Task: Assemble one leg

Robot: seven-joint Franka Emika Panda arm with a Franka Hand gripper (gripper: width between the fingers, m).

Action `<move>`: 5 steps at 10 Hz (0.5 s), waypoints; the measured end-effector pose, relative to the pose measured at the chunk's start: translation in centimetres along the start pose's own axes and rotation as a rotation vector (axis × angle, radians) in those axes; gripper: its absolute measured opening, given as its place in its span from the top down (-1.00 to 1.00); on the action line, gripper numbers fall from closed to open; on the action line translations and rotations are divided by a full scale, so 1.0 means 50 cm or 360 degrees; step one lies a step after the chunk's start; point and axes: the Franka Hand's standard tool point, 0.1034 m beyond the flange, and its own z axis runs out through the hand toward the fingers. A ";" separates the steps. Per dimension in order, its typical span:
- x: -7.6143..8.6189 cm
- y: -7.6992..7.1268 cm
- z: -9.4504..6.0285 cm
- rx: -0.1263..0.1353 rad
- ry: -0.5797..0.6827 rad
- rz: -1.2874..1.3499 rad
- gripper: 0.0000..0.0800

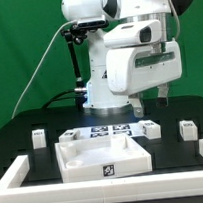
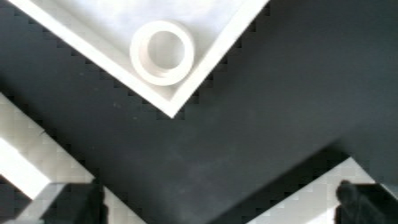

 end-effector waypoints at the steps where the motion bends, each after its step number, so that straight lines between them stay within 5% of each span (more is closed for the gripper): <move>1: 0.000 0.000 0.000 0.0000 0.0000 0.0000 -0.63; 5: 0.000 0.000 0.001 0.0001 -0.0001 -0.0001 -0.63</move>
Offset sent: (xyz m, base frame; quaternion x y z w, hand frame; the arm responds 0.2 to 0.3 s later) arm 0.0000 0.0000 0.0000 0.0000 0.0000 0.0000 1.0000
